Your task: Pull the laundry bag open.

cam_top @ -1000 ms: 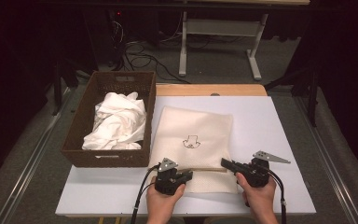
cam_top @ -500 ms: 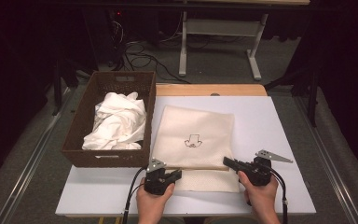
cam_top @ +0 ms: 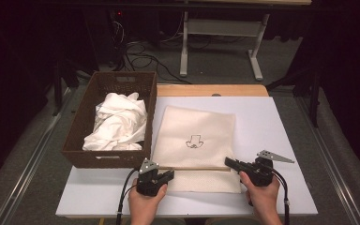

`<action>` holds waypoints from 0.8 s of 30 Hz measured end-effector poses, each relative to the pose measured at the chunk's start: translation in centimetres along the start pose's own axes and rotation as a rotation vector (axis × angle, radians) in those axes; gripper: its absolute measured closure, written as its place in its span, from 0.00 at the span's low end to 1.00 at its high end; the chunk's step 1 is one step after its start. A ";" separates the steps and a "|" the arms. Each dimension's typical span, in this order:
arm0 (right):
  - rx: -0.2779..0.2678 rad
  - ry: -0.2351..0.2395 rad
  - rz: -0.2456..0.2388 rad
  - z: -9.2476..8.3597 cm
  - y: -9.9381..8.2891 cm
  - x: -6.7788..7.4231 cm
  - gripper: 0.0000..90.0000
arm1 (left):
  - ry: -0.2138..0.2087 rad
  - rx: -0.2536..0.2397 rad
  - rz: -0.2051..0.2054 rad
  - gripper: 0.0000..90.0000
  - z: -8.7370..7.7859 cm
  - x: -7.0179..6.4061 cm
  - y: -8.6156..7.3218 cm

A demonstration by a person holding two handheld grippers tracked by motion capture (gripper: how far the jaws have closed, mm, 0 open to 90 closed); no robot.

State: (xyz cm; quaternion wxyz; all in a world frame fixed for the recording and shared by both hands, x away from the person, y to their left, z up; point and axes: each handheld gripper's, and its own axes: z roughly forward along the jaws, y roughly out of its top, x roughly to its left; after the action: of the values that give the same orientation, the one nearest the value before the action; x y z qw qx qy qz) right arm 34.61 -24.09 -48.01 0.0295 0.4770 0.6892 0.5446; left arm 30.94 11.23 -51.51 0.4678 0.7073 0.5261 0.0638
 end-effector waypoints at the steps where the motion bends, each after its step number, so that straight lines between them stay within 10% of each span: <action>1: -0.001 0.000 -0.004 0.0 0.0 0.0 0.95 | 0.003 0.002 0.000 0.96 -0.1 0.1 0.0; 24: 0.004 -0.021 -0.017 0.1 0.0 -0.4 0.95 | 0.061 -0.011 -0.021 0.96 -2.5 2.5 0.1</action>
State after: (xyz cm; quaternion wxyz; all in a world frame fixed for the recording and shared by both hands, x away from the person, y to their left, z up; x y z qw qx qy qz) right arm 34.88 -24.32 -48.26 0.0403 0.4768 0.6939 0.5381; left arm 30.66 14.78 -51.01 0.4560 0.6969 0.5472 0.0832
